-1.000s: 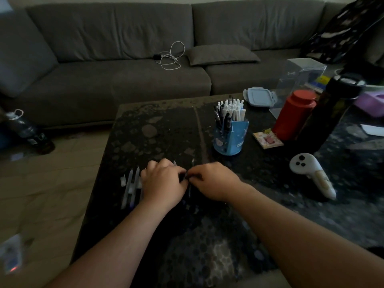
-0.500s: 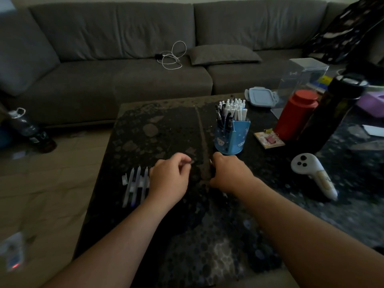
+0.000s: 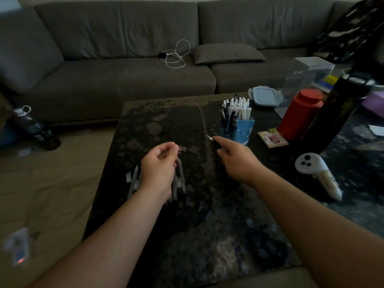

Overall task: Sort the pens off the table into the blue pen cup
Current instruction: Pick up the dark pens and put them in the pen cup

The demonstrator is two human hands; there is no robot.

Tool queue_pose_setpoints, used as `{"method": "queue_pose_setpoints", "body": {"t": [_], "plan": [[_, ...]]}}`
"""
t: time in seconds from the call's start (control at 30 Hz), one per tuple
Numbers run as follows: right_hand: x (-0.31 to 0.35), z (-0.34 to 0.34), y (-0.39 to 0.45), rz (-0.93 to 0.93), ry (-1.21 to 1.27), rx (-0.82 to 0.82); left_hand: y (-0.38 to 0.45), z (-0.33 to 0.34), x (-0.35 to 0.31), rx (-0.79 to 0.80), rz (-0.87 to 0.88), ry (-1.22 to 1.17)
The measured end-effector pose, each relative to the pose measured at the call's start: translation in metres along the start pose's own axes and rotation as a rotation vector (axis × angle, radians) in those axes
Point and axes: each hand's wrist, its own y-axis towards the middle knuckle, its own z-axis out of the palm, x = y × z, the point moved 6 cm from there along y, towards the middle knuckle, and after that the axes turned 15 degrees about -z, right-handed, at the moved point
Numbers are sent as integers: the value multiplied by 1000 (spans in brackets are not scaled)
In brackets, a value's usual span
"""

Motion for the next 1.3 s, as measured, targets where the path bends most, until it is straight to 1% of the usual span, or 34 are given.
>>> {"method": "queue_pose_setpoints", "body": {"t": [0.1,0.17,0.33,0.47,0.7,0.77,0.87,0.97,1.13,1.3], "plan": [[10,-2,-3,-93,-104,6,-1,1,-2,-3,-16,-36],[17,-2,-4,-122,-115,-12,-2,2,-3,-4,-30,-47],[30,6,-5,-190,-149,25,-7,2,-6,-15,-4,-54],[32,7,-4,-211,-172,8,-9,2,-7,-18,-2,-42],[35,9,-4,-228,-201,10,-12,9,-5,40,6,71],[39,9,-5,-263,-219,-17,-14,12,-3,65,-29,53],[46,10,-6,-358,-246,-78,-17,15,-2,108,-136,-88],[49,10,-7,-415,-275,-120,-18,15,-1,104,-193,-151],[52,13,-8,-433,-280,-116,-19,12,2,70,-192,-118],[51,18,-6,-395,-196,-81,-20,11,0,46,-116,-25]]}}
